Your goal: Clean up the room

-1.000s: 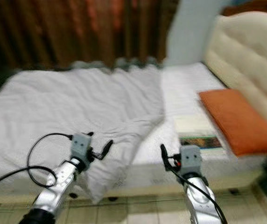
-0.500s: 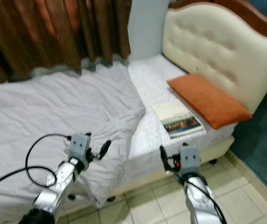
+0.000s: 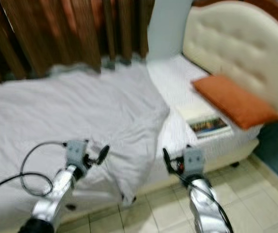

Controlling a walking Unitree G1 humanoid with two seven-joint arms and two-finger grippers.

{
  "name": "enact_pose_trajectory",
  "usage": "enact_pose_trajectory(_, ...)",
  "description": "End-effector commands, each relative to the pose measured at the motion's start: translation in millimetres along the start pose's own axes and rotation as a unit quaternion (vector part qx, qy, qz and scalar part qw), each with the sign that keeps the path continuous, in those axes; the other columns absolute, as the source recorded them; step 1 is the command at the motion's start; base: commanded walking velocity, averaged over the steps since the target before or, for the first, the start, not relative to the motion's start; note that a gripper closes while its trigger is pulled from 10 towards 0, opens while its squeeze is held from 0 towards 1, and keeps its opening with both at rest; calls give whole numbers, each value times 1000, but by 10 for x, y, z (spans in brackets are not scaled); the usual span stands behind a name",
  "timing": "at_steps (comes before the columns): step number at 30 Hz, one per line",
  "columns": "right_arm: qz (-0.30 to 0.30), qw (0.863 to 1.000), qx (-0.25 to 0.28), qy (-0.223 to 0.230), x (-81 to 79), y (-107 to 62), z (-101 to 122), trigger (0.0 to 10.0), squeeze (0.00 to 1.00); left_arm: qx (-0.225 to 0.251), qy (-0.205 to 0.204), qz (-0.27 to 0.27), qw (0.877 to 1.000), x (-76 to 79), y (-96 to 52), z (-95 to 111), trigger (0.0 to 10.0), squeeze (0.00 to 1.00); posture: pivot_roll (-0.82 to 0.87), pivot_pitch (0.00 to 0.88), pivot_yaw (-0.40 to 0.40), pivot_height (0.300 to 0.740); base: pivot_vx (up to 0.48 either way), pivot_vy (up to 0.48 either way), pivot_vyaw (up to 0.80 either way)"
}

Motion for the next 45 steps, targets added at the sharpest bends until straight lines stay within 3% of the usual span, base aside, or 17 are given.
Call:
enact_pose_trajectory(1, -10, 1000, -3, 11, 70, -30, -27, 10000, 0, 3, -10, -9, 1000, 75, 24, 19, 10000, 0, -111, 0, 53, 740, 0, 480, -800)
enact_pose_trajectory(8, 8, 1000, -11, 0, 65, -84, -52, 10000, 0, 12, -37, 16, 999, 145, -2, -3, 10000, 0, -115, 0, 8, 740, 0, 274, -686)
enact_pose_trajectory(13, 20, 1000, -21, -6, 114, -82, -47, 10000, 0, 14, -19, 28, 999, 196, 11, -10, 10000, 0, -118, 0, -32, 740, 0, 0, 0)
enact_pose_trajectory(18, 16, 1000, -22, -7, 148, -48, -46, 10000, 0, 13, -23, 15, 1000, 232, 1, -20, 10000, 0, -116, 0, -29, 740, 58, -316, 0)
enact_pose_trajectory(22, 18, 1000, -18, -3, 85, 1, -32, 10000, 0, 7, -13, 32, 999, 131, 17, -14, 10000, 0, -113, 0, -8, 740, 227, -276, 0)
enact_pose_trajectory(28, 22, 1000, -16, -2, 35, 14, -31, 10000, 0, 12, -17, 14, 1000, 145, 44, 34, 10000, 0, -113, 0, 3, 740, 0, 0, 0)
enact_pose_trajectory(36, 26, 1000, -17, 5, 16, -8, -56, 10000, 0, 4, -13, 11, 1000, 163, 54, 22, 10000, 0, -120, 0, 16, 740, 340, 339, 0)
enact_pose_trajectory(37, 28, 999, -17, 10, 17, -19, -60, 10000, 1000, 3, -14, 9, 1000, 177, 51, 14, 10000, 0, -121, 0, 17, 740, 334, 345, 0)
enact_pose_trajectory(45, 26, 999, -26, 14, 40, -60, -119, 10000, 1000, -1, -18, 0, 1000, 226, 37, -14, 10000, 0, -123, 0, 21, 740, 333, 345, 0)
Point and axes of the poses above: a point about 5 cm out from each wrist's last joint towards the gripper, its own y axis pointing out of the wrist towards the gripper, its own z axis along the axis of the wrist's last joint, x = y × z, the point moved 3 cm from there along y, pointing out of the wrist towards the gripper
